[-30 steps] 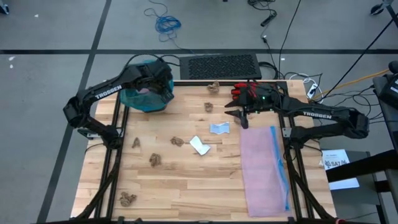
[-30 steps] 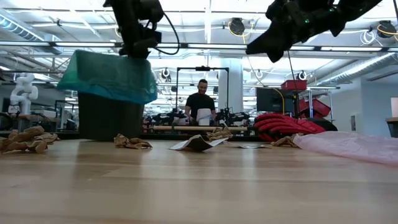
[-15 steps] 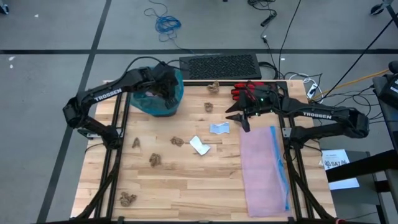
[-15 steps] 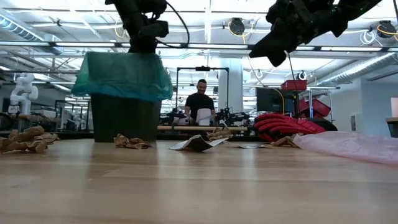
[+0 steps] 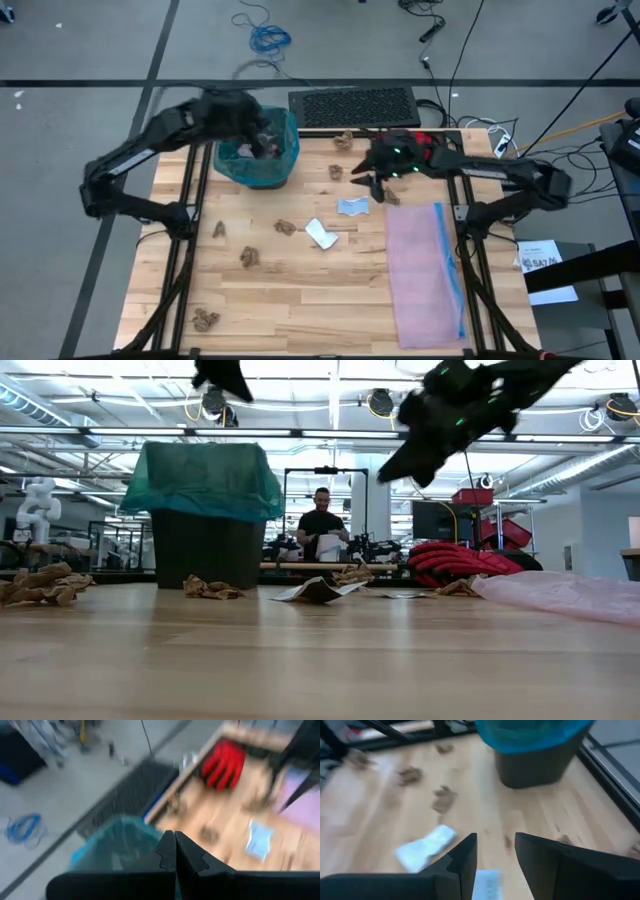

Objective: Place trash/remove bag and relplace
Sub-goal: Put the brown napkin into the trash bin

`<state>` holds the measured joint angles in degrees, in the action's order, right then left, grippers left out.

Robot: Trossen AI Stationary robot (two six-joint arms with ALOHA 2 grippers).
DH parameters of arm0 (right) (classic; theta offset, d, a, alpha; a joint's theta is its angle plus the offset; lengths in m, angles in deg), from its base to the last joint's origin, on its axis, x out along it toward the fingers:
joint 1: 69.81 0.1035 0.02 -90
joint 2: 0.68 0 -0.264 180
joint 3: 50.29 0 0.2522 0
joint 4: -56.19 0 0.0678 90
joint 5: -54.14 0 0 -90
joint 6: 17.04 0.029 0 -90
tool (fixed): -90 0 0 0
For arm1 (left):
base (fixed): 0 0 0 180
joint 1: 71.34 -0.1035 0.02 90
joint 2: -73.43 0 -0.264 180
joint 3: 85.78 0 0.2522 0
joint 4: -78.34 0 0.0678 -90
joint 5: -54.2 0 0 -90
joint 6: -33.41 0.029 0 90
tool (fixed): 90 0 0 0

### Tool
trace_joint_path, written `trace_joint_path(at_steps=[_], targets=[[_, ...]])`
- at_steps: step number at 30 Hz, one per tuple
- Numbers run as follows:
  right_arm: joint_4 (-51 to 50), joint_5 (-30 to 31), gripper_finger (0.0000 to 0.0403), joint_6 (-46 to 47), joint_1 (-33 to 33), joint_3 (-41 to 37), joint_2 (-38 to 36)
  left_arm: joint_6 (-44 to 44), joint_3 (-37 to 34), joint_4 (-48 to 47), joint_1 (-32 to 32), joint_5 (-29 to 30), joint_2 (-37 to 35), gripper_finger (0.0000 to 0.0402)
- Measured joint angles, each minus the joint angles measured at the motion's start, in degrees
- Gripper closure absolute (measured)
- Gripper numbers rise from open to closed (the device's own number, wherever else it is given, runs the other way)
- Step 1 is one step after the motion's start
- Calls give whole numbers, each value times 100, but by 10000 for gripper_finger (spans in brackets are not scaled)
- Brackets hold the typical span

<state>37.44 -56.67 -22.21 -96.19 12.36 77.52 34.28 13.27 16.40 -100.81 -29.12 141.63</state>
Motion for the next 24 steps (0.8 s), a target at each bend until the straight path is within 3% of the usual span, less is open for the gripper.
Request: trace_joint_path(at_steps=[7,13,17,21,24], targets=[[-570,66,234,-478,-389,1038,1828,-198,-70,318,0,29,-702,402],[-846,532,174,-766,-484,1840,2861,-178,-217,207,0,112,-776,401],[-1045,600,158,-841,-480,2306,3418,-141,-290,159,0,112,-741,402],[-1135,641,184,-807,-482,2572,3826,-54,-443,134,0,114,-739,402],[-1242,867,252,-771,-480,2596,3893,-55,-535,82,0,114,-736,402]])
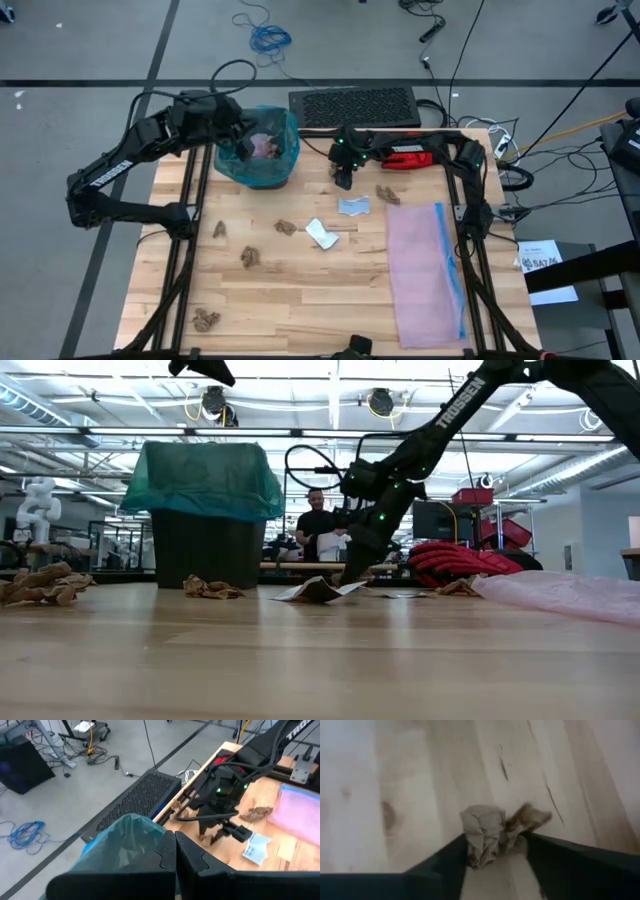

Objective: Place trash/remove bag and relplace
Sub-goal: Put the brown napkin into the trash bin

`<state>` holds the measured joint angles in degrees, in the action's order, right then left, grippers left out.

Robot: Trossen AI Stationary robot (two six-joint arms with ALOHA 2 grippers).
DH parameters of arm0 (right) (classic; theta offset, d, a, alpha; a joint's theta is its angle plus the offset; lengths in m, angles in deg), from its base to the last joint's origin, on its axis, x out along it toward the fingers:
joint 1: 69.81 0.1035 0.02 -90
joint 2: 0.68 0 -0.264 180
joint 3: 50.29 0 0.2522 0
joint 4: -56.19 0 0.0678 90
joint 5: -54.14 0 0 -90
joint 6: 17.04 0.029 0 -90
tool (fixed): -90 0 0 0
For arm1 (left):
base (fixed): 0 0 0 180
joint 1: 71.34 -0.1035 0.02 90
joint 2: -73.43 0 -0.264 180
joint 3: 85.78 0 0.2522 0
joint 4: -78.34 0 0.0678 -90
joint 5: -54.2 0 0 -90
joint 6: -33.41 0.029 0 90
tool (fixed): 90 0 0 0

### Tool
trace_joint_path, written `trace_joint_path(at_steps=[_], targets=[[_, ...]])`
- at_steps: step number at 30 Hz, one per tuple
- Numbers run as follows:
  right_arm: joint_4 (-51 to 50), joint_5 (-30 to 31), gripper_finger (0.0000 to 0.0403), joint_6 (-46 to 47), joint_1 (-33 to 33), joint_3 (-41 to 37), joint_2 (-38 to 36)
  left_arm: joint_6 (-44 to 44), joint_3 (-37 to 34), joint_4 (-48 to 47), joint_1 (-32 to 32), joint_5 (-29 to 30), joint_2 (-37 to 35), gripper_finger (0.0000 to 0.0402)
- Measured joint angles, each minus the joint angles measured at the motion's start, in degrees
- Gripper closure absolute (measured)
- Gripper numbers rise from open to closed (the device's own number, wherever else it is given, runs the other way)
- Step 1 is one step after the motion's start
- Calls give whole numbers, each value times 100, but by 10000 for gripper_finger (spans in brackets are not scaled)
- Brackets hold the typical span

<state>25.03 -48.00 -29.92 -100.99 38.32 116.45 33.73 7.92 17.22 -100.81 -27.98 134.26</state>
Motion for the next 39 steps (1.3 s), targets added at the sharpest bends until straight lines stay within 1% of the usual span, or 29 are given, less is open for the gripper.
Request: trace_joint_path(at_steps=[3,4,5,8,13,15,19,24,26,28,29,31,34,38,39], targets=[[-145,22,356,-44,9,2,-107,4,-13,-21,0,0,0,402],[-208,20,378,-97,20,2,-190,16,-13,-15,0,2,-2,402],[-248,21,387,-133,46,2,-297,45,-13,-11,0,2,-2,402],[-265,-64,391,-141,143,4,-707,128,-13,-9,0,4,0,402],[276,-1154,400,13,282,125,-1383,156,-13,88,0,33,0,402],[306,-1304,401,15,375,366,-1530,160,-13,195,0,35,0,402],[306,-1334,401,-148,639,1128,-1507,165,-13,255,0,35,0,402],[222,-1288,400,-293,895,2370,-909,163,-13,309,0,35,0,402],[103,-990,391,-287,916,2830,-596,158,-13,305,0,35,0,402],[-145,-737,372,-362,911,3289,-286,154,-13,304,0,35,0,402],[-289,-719,359,-403,898,3510,-114,154,-13,304,0,35,0,402],[-545,-718,326,-428,873,3885,169,154,-13,300,0,35,0,402],[-857,-717,267,-433,866,4300,487,154,-13,294,0,33,0,402],[-1216,-714,189,-517,843,4523,516,156,-13,273,0,33,0,402],[-1494,-702,173,-634,817,4555,454,156,-13,272,0,32,0,402]])
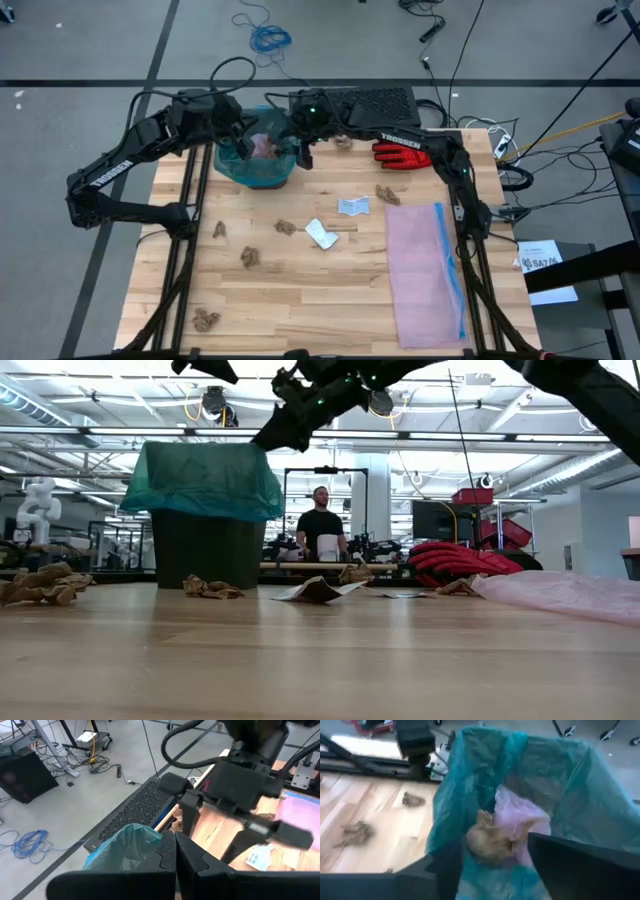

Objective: Place trash/remove bag and relplace
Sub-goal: Put the brown napkin into the trash bin

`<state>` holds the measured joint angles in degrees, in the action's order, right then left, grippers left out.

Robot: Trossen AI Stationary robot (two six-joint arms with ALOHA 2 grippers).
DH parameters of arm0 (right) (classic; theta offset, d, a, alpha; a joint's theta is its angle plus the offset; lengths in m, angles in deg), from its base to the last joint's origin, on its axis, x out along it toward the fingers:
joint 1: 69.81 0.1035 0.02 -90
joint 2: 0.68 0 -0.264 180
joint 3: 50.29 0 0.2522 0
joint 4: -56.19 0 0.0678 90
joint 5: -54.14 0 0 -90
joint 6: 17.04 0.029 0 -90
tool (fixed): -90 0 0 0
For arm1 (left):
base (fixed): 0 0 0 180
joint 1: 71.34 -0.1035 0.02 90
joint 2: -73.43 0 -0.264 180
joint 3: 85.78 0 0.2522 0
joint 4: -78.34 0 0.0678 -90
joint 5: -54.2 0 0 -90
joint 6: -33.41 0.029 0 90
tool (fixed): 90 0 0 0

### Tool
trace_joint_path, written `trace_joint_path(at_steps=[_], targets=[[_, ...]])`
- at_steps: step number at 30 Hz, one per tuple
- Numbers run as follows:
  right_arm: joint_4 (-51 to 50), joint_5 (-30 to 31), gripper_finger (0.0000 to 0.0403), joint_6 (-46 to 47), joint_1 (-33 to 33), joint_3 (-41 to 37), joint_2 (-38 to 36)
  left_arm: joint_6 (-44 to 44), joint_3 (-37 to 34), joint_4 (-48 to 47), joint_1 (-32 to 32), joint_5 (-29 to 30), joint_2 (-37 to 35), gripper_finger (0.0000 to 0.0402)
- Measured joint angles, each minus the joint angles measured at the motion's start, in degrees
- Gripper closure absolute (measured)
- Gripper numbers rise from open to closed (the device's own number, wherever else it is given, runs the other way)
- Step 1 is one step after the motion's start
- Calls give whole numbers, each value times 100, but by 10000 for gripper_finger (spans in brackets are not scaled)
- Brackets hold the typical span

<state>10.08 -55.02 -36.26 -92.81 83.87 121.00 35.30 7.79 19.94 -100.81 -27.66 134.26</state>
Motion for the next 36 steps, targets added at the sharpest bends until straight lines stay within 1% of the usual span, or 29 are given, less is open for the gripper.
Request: trace_joint_path(at_steps=[2,4,7,9,12,15,18,23,26,30,36], targets=[[-650,194,150,-318,-111,82,-200,1,0,3,-1,0,0,402],[-1228,368,137,-618,-341,99,-498,12,0,13,0,-1,0,402],[-1769,379,133,-739,-843,126,-709,36,0,166,0,-1,0,402],[-2030,307,136,-580,-1245,95,-671,50,0,311,0,-1,-1,402],[-1847,-160,141,-235,-1813,-185,-504,147,0,377,0,-1,0,402],[-1414,-170,143,-113,-2168,-632,-344,148,0,365,0,-3,-1,402],[-1134,-161,144,-85,-2294,-1120,-102,145,0,327,0,-3,-1,402],[-822,424,145,-42,-2287,-1663,151,146,0,312,0,-3,0,402],[-783,437,145,-97,-2220,-1902,247,147,0,304,0,-3,0,402],[-531,463,145,-95,-2125,-2010,314,146,0,306,0,-6,0,402],[-631,1059,148,-124,-2032,-2029,662,144,0,269,-1,-6,0,402]])
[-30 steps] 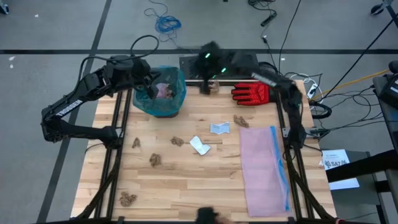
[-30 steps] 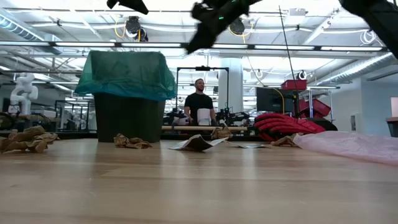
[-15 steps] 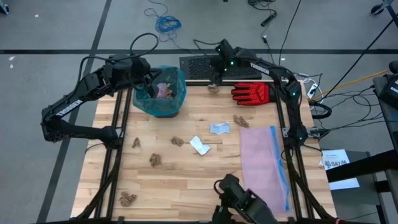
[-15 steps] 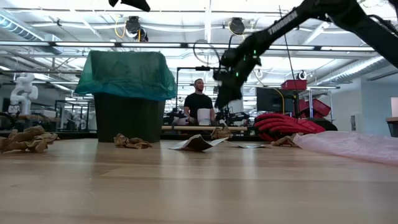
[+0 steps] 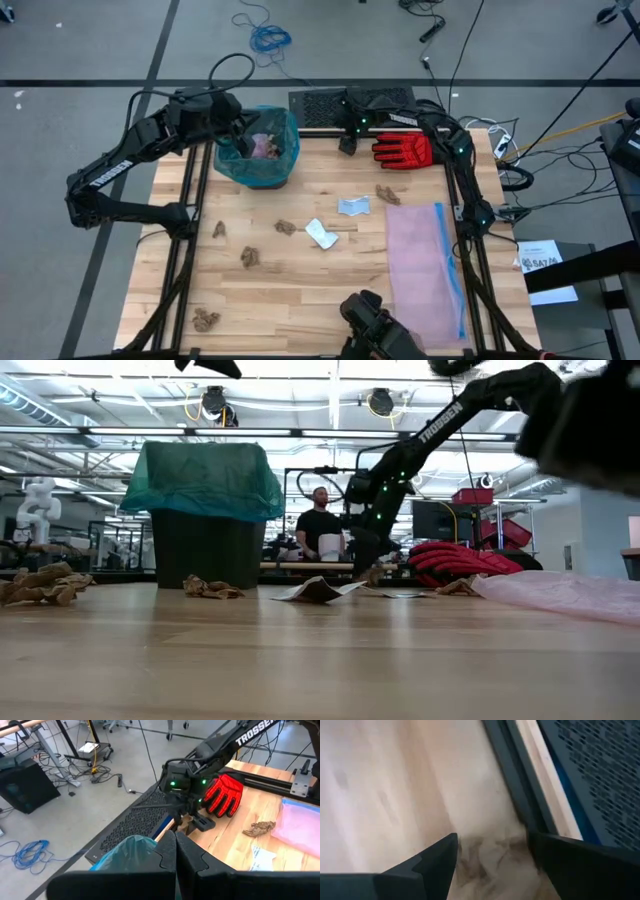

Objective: Place trash/remove bag and relplace
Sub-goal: Put the brown napkin into the trash bin

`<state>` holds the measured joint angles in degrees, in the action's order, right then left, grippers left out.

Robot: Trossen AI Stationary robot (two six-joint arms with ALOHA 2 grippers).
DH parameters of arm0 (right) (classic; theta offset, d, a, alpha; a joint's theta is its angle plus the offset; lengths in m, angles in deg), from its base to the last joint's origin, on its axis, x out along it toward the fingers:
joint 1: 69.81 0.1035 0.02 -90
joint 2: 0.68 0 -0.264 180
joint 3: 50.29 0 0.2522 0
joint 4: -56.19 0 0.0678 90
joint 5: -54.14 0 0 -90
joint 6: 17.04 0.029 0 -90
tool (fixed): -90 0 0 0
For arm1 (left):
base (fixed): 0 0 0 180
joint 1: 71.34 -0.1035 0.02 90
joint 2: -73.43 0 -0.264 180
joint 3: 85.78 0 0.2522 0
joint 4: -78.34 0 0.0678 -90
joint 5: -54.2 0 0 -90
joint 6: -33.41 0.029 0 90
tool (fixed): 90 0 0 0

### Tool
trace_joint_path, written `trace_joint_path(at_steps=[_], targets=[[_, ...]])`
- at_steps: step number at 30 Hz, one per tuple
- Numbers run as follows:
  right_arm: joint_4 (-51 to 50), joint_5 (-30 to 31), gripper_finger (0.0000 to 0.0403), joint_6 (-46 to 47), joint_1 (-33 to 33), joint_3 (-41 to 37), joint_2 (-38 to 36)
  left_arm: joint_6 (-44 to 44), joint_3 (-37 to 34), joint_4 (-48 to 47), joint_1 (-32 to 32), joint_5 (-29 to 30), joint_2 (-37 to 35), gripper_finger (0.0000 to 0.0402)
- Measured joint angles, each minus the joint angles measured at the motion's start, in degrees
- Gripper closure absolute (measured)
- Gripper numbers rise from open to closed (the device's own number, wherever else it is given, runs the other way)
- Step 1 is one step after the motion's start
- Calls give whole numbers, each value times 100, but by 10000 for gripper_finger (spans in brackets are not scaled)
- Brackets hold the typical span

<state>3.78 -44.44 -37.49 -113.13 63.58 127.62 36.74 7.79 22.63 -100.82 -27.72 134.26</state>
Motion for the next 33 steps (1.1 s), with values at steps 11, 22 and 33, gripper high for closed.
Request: trace_joint_path(at_steps=[11,22,33], targets=[[-425,86,365,232,64,31,31,-139,0,-116,1,-4,0,402],[-301,-696,402,22,522,66,-858,-131,0,-112,-1,-7,2,402],[1531,-1797,403,155,1214,94,-1847,-125,0,-99,1,62,2,402]])
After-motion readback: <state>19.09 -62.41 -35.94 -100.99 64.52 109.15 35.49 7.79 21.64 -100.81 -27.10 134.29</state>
